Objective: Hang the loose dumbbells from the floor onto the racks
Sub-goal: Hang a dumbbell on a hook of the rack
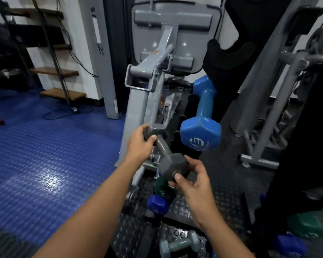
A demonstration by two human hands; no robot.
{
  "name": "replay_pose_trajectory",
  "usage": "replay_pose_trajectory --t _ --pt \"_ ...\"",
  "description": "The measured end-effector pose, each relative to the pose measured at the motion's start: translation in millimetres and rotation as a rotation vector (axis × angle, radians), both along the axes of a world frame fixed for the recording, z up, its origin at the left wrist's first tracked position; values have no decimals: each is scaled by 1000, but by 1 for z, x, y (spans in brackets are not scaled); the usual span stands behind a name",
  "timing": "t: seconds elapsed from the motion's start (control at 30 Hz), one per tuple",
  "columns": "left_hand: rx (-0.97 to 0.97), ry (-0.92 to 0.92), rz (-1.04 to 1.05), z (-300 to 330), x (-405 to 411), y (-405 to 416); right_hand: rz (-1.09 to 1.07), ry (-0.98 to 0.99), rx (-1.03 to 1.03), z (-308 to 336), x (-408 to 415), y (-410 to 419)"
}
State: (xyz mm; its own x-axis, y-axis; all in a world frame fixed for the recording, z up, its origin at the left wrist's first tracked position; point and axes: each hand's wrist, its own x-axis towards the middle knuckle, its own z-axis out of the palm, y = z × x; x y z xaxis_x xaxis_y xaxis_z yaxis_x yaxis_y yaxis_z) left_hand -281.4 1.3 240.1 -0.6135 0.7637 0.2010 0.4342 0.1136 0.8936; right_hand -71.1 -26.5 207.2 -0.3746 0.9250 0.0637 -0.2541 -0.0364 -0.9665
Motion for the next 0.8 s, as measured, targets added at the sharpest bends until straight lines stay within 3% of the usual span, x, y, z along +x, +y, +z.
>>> replay_pose_trajectory --t 0.33,0.67,0.73,0.8 --pt "62 -79 -142 -14 -8 75 -95 157 -45 -7 -32 16" --pt "-175 -70 -385 -10 24 82 -217 232 -127 -18 -33 11" --pt "-209 -38 -424 -17 20 82 -222 122 -41 -24 -28 12" --pt "-223 -2 -432 -24 14 83 -253 -176 193 -31 -21 13"
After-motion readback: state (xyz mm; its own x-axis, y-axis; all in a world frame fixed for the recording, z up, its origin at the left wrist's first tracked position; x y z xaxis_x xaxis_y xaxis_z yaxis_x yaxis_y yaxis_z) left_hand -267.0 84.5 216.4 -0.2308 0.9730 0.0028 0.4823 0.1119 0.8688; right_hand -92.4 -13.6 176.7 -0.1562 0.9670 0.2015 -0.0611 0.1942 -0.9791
